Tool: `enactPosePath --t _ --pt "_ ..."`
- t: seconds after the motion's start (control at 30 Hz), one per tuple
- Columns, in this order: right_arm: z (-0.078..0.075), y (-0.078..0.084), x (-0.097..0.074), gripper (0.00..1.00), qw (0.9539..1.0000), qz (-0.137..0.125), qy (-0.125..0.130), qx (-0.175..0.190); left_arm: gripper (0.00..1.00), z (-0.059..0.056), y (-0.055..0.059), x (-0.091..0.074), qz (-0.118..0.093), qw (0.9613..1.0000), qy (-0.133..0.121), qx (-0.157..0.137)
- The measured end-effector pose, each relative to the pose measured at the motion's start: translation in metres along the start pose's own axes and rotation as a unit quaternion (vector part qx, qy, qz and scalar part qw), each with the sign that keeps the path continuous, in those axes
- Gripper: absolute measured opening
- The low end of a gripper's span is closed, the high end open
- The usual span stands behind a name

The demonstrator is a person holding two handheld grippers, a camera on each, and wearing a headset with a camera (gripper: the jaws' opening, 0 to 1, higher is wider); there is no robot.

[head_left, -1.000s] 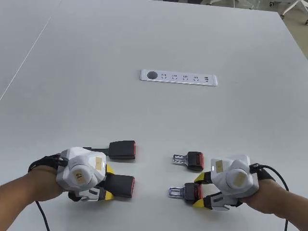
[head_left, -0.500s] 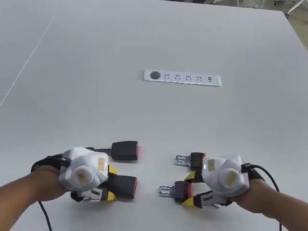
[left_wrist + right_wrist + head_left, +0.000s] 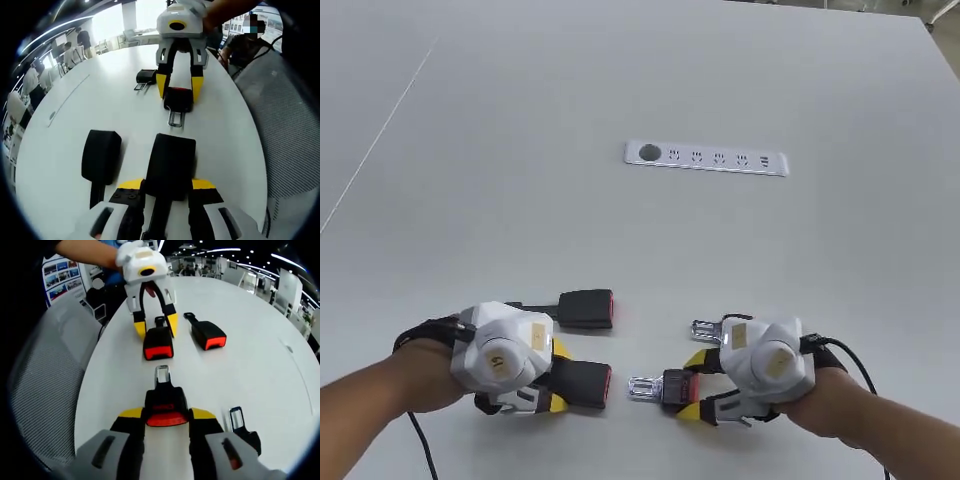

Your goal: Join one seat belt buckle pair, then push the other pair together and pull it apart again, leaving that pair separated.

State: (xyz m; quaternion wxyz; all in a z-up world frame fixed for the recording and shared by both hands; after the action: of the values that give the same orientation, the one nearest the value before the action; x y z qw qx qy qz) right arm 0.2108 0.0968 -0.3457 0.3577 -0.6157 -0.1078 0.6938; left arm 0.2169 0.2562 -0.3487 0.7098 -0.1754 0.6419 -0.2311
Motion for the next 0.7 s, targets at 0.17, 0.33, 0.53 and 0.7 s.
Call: enactPosePath --t 0.17,0.33,0.53,0.7 --pt "0.006 -0.010 0.009 0.34 1.0000 -0.004 -0.004 -0.006 0.34 0.000 0.000 0.000 0.004 1.0000 -0.001 -0.003" --pt "0.009 -0.018 0.016 0.34 0.9999 -0.009 -0.008 -0.008 0.34 0.000 0.000 0.000 0.007 1.0000 -0.001 -0.005" --pt "0.012 -0.027 0.022 0.34 0.9998 -0.020 -0.008 -0.005 0.34 0.000 -0.002 -0.001 0.009 0.9999 -0.002 -0.007" --pt "0.012 -0.027 0.023 0.34 0.9997 -0.019 -0.005 -0.015 0.34 -0.001 0.000 0.000 0.007 0.9999 -0.004 -0.014"
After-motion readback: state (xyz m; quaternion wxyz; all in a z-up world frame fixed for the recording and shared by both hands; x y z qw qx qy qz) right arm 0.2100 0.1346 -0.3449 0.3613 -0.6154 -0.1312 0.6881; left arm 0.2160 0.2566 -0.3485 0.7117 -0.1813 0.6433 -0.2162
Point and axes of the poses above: the centre of the closed fingertips' face, and the gripper's own axes: x roughly forward along the fingers, z roughly to its left, y roughly out of its underside, the point moved 3 cm from there along -x, roughly backward along the fingers, and after that the axes turned 12 degrees about x, right-handed, at the moved point
